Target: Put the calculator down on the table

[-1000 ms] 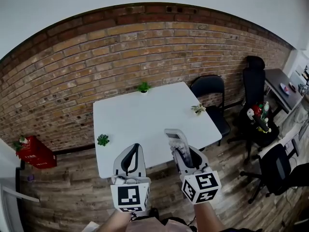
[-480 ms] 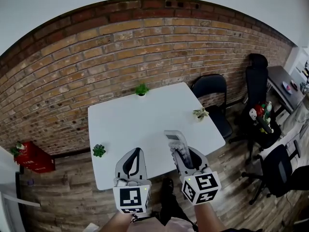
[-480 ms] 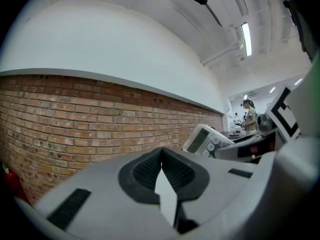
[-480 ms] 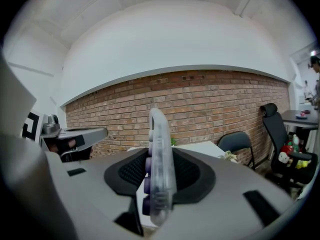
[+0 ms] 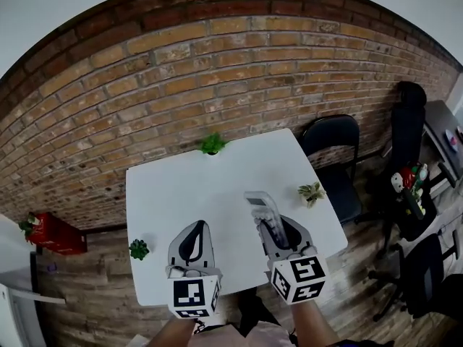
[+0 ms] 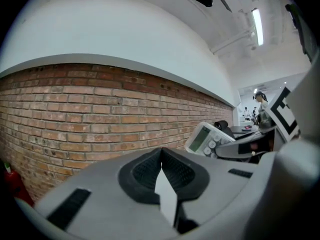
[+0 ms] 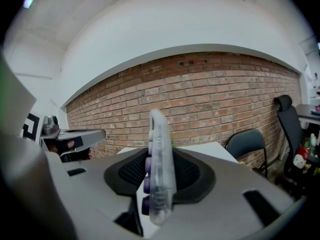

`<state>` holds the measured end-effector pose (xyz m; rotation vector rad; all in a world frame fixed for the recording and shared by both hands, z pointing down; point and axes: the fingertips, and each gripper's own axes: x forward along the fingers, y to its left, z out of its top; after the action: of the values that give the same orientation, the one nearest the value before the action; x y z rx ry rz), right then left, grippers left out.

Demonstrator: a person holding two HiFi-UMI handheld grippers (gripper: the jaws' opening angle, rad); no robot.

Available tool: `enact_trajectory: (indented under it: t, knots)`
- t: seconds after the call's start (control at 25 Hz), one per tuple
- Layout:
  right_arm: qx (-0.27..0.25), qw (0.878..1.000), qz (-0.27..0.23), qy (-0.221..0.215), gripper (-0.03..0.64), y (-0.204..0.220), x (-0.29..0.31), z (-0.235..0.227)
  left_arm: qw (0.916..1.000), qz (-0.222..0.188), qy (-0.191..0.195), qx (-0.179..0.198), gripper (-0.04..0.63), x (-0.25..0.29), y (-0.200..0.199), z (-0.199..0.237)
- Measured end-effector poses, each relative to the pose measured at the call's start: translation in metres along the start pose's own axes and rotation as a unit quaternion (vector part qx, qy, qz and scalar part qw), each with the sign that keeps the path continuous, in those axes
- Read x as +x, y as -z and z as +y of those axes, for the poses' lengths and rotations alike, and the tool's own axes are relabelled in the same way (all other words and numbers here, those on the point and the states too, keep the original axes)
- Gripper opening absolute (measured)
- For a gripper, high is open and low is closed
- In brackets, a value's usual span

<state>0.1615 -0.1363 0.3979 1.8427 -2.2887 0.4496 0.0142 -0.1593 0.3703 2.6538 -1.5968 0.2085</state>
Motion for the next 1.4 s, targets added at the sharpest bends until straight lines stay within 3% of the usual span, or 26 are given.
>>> enact_trajectory:
  t: [0.28, 0.68, 0.96, 1.4]
  knots:
    - [-0.004, 0.999, -0.003, -0.046, 0.135, -0.030, 0.063, -0.025, 0.9990, 0.000, -0.043, 0.015, 0.012, 0.055, -0.018, 0.015]
    - [-0.033, 0.995, -0.007, -0.095, 0.135, -0.061, 0.114, -0.005, 0.9955, -0.013, -0.092, 0.016, 0.012, 0.074, -0.037, 0.057]
    - [-0.041, 0.993, 0.034, -0.108, 0.135, -0.044, 0.156, 0.015, 0.9950, -0.004, -0.100, -0.004, 0.012, 0.091, -0.019, 0.089]
    - [-0.040, 0.990, 0.107, -0.088, 0.135, 0.010, 0.209, 0.021, 0.9949, 0.041, -0.086, -0.033, 0.012, 0.116, 0.026, 0.124]
